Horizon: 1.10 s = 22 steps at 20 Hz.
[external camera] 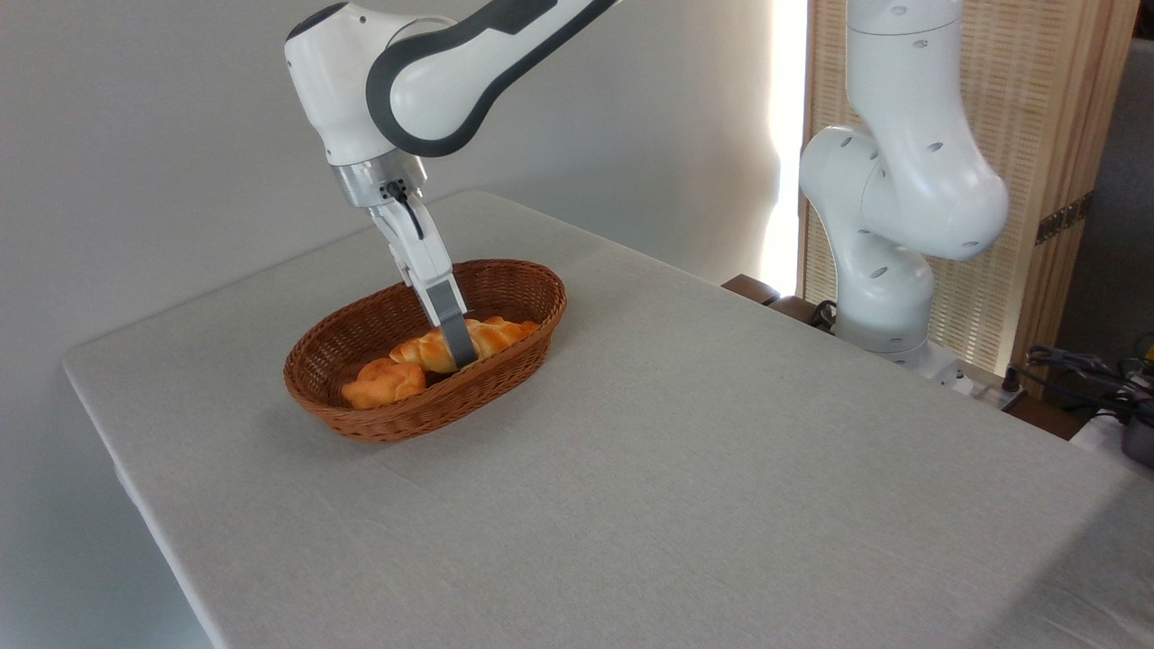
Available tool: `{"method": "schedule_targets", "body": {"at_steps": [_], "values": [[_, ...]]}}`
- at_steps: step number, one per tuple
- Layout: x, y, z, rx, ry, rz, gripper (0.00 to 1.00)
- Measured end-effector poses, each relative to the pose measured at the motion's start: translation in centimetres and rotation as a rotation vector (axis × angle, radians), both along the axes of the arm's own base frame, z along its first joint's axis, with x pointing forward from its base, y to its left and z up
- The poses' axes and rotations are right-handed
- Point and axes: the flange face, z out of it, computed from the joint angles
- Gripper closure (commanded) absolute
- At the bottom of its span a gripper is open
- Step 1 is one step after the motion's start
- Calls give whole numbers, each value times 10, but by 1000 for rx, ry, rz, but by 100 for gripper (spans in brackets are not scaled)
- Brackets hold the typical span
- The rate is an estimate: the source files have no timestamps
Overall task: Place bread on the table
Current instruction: 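Lift the braided roll over the basket rim and move it out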
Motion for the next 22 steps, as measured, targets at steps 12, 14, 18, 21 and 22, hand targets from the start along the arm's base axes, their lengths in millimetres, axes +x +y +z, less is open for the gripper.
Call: {"method": "schedule_targets", "body": {"at_steps": [12,14,18,21,22], "values": [[4,-1,31,-5,20,14,68],[8,-1,47,-44,33,29,68],[27,26,60,-114,62,89,67],[45,56,68,-130,43,107,67],[51,66,71,-134,37,109,67]]}}
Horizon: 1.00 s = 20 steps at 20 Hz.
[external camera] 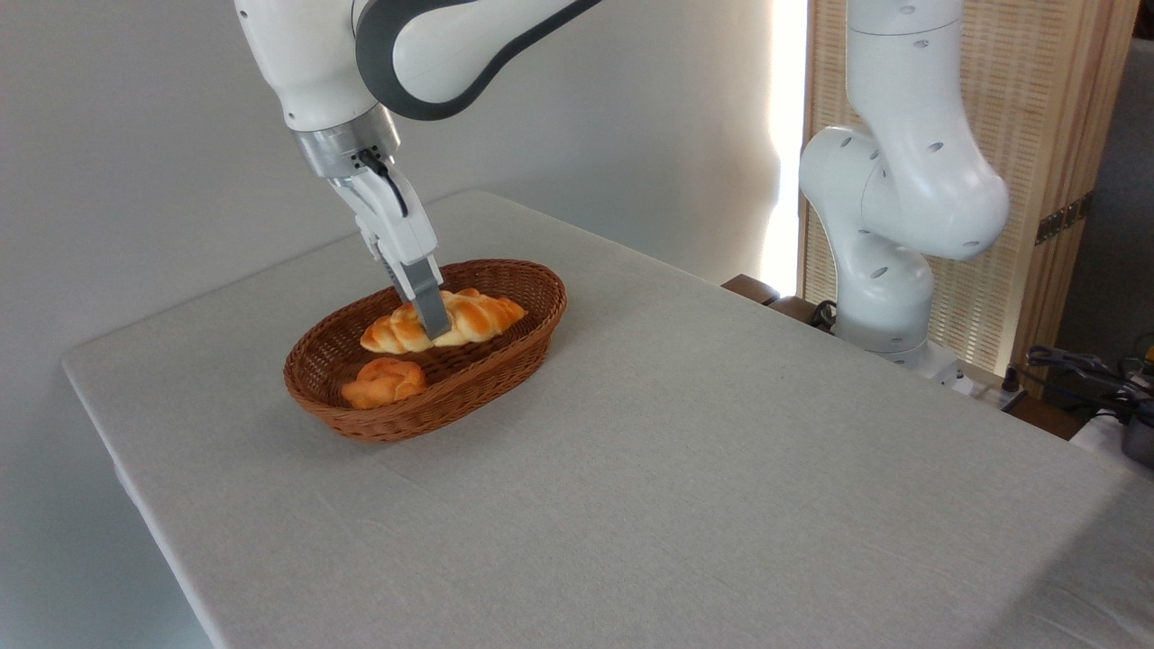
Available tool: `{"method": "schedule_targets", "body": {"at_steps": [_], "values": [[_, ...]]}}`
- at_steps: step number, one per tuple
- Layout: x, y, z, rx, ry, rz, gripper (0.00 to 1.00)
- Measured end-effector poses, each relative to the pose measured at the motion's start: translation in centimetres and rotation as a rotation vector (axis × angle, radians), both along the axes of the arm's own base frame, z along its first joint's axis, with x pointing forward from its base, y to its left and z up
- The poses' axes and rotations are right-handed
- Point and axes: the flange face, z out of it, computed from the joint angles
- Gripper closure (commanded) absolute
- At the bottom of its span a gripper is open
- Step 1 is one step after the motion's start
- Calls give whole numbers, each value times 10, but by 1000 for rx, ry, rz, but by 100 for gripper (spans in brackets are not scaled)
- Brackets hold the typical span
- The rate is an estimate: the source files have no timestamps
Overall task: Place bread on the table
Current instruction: 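Lift the braided roll over the basket rim and move it out, then lower the braided roll onto the table beside the basket and release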
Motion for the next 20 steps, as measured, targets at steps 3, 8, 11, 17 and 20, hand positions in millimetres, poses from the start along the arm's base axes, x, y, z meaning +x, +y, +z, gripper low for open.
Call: {"method": "schedule_targets", "body": {"at_steps": [3,8,11,17,20], "values": [[11,27,1,17,-3,0,67],[23,65,-12,122,10,-32,65],[38,97,-36,128,46,-16,53],[51,111,-75,128,99,-1,7],[53,119,-79,128,107,12,0]]}}
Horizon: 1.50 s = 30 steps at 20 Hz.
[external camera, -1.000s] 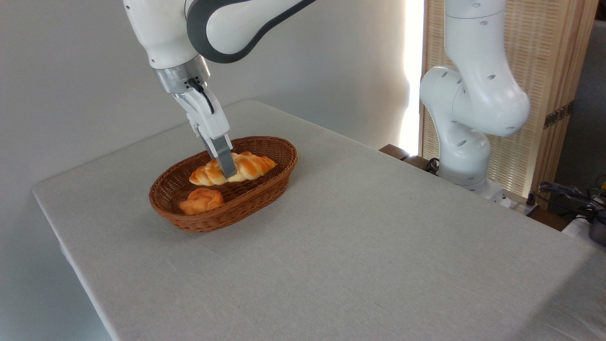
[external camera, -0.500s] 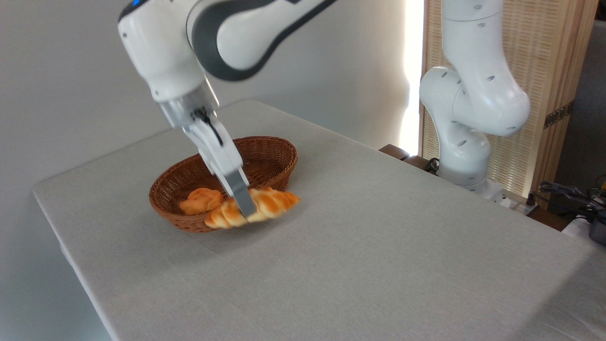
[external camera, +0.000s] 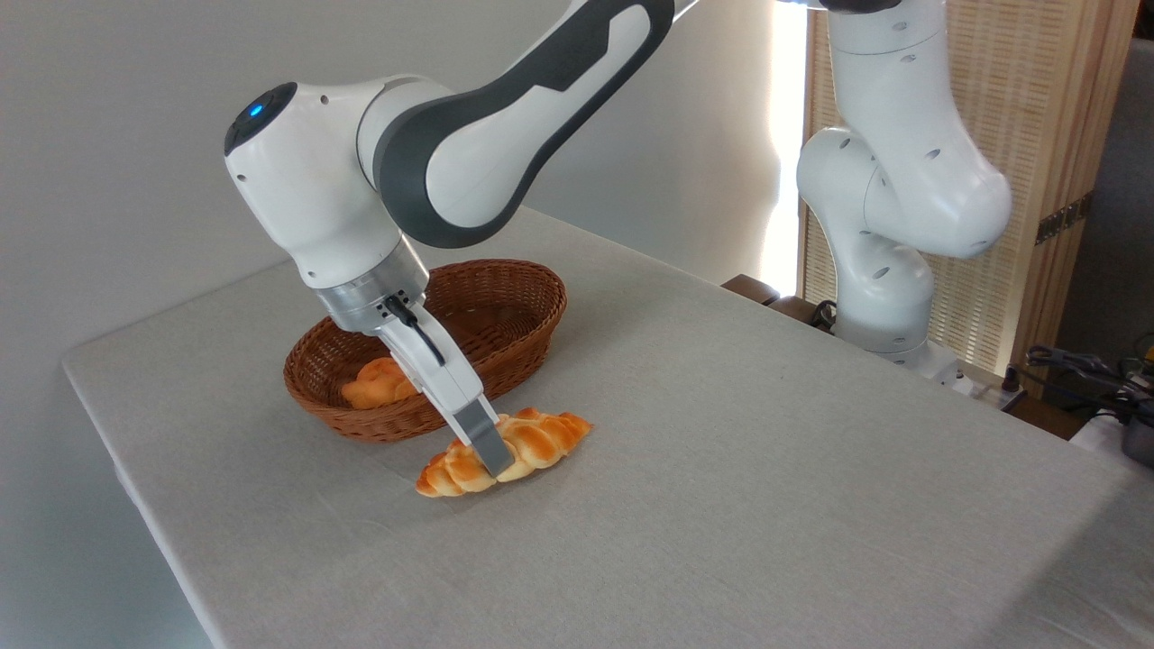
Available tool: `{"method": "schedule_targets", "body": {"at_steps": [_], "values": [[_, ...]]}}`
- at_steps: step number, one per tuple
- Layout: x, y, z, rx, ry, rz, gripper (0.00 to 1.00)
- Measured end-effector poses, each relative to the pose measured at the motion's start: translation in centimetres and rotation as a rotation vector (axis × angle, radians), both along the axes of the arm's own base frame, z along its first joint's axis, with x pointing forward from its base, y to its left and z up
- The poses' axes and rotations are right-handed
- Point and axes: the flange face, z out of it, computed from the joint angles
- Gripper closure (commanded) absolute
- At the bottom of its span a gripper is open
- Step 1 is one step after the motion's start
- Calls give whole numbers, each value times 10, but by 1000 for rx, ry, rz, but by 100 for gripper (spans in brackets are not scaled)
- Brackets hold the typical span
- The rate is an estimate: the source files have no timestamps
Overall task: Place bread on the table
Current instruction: 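Lower the braided roll onto the table beside the basket and release, then raise the open gripper away from the roll above the basket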
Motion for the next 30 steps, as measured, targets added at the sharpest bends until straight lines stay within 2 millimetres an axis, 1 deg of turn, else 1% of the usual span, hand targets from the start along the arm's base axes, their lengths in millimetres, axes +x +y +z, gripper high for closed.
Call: {"method": "schedule_targets", "body": {"at_steps": [7,13,21,24,25,27,30], "values": [[1,4,0,1,0,9,0],[1,14,0,2,6,26,0],[1,15,0,2,8,29,0],[2,16,3,1,1,30,0],[3,15,7,-4,-6,32,0],[4,14,25,-18,-38,37,0],[-1,16,65,-31,-107,43,0]]}}
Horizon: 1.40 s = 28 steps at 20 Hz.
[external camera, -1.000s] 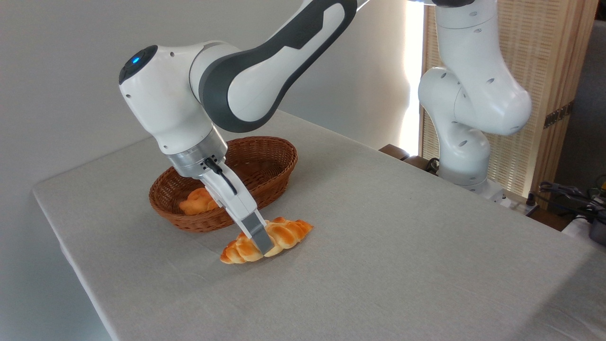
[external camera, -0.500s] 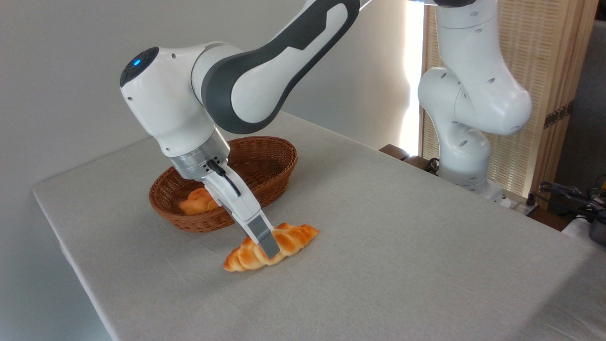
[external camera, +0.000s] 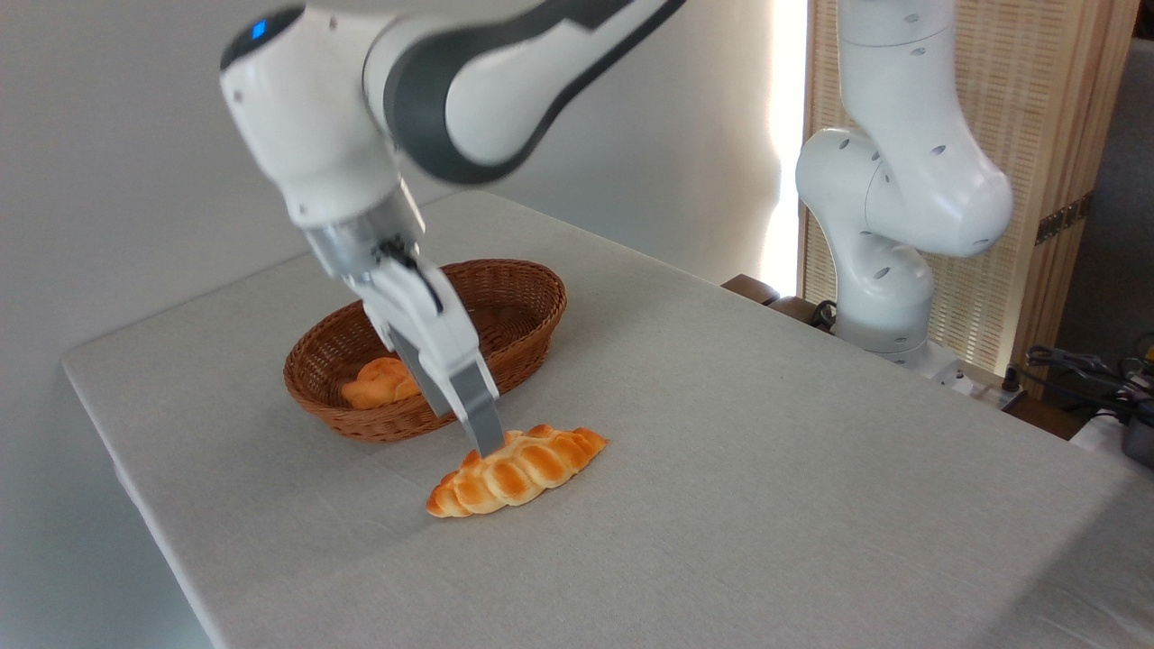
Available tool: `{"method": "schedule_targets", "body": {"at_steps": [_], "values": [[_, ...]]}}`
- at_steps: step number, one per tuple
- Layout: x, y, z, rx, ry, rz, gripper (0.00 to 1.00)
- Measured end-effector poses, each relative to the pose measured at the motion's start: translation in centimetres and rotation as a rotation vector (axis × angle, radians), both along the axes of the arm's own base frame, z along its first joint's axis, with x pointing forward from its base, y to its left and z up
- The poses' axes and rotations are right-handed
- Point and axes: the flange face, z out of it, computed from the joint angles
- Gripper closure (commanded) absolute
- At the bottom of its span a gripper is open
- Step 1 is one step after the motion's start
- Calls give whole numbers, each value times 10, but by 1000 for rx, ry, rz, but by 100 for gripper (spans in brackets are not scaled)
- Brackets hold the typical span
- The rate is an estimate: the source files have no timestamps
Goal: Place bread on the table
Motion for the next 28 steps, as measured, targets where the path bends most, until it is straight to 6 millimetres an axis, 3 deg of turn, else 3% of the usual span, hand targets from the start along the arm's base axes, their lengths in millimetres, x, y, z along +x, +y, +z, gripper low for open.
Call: {"method": "schedule_targets", "body": {"at_steps": [7,9,15,20,28], "values": [[-11,26,116,-101,-205,75,0],[-12,26,134,-105,-231,74,0],[-18,29,143,-101,-193,75,0],[-18,61,152,-94,-207,128,0],[-23,52,149,-92,-169,111,0]]}}
